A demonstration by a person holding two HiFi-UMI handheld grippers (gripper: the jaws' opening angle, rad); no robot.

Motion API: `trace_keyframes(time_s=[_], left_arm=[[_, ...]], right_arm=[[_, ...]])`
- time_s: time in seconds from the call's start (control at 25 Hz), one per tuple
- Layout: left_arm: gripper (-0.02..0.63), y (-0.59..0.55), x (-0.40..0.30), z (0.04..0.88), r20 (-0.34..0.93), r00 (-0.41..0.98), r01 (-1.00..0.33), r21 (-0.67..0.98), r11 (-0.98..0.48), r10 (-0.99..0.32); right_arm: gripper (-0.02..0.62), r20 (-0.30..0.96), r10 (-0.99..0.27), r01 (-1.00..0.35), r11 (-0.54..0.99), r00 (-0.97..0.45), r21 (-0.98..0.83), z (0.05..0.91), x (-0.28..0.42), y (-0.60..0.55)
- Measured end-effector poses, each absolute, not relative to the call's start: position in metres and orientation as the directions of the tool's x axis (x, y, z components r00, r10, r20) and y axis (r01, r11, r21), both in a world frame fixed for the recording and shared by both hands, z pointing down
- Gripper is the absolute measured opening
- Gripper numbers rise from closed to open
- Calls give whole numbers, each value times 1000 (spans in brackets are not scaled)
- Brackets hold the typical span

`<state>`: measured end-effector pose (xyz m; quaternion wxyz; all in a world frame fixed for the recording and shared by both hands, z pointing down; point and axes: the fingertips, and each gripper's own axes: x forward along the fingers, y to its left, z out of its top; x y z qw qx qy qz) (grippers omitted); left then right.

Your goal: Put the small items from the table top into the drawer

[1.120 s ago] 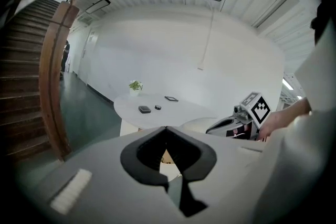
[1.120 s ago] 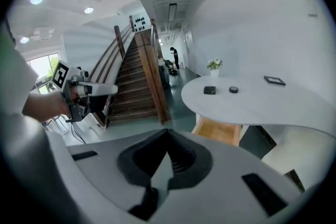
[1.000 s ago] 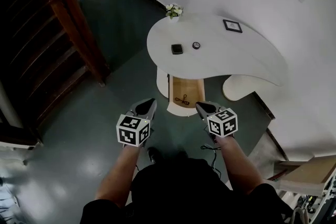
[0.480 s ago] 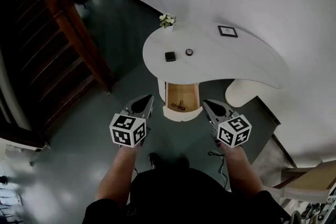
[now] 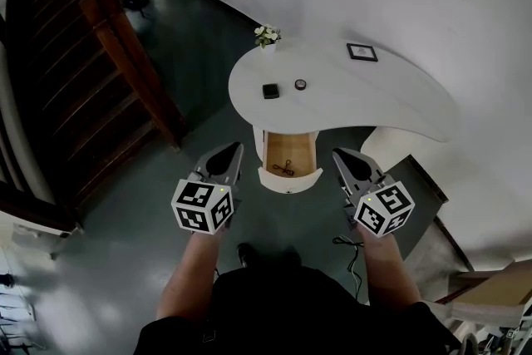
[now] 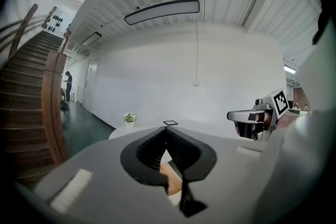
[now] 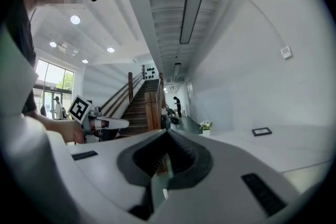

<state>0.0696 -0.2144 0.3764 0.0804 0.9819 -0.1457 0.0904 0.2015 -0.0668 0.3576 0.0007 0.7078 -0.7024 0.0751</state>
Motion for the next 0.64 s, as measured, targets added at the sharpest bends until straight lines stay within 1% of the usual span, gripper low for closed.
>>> trace_keyframes(time_s=[0.64], left_arm=[[12,-217,65,376,208,936,-313,118,-943,-284]], right_arm=[[11,56,-998,-993,13,-20,-121,349,197,-76]])
